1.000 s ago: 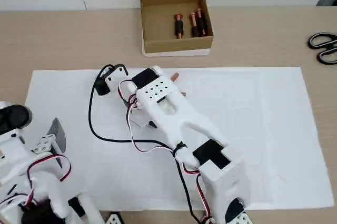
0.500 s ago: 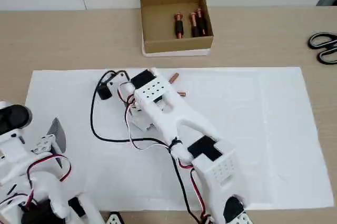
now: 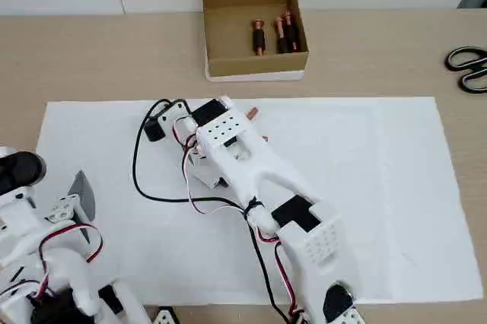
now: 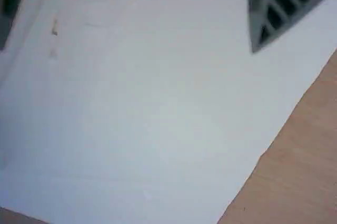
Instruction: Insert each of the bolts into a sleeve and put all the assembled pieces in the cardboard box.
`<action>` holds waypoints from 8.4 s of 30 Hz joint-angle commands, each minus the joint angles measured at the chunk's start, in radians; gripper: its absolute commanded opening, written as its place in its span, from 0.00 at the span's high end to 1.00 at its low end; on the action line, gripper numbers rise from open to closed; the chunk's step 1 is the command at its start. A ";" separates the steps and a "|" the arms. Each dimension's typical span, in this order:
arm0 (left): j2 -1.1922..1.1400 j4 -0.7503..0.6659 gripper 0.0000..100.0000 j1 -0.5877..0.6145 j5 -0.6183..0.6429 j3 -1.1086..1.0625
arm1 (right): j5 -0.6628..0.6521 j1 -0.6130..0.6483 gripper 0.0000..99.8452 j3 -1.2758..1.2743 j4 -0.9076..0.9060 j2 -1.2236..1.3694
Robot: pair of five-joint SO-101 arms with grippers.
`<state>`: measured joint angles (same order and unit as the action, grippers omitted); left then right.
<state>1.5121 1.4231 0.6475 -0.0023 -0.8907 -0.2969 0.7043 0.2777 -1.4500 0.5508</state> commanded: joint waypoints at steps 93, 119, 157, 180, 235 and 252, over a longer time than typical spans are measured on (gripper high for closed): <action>-2.391 0.048 0.94 -0.930 -0.041 1.727 | 0.127 -0.789 1.00 -0.318 -0.150 -0.878; -2.231 0.331 0.99 -0.931 -0.554 2.190 | 0.126 -0.794 1.00 -0.376 -0.108 -0.886; -1.631 0.272 1.00 -0.910 -1.452 0.817 | 0.133 -0.786 1.00 -0.374 -0.134 -0.888; -1.936 0.189 0.95 -0.836 -1.447 0.969 | 0.133 -0.685 1.00 -0.376 -0.134 -0.888; -1.418 0.321 0.90 -0.910 0.690 0.739 | 0.135 -0.684 1.00 -0.377 -0.148 -0.888; -1.542 0.038 0.90 -0.767 1.034 0.512 | 0.137 -0.684 1.00 -0.379 -0.148 -0.888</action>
<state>-0.0130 1.5060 -0.1212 0.9996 -0.3782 -0.1757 0.0153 -0.1074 -1.5896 -0.2885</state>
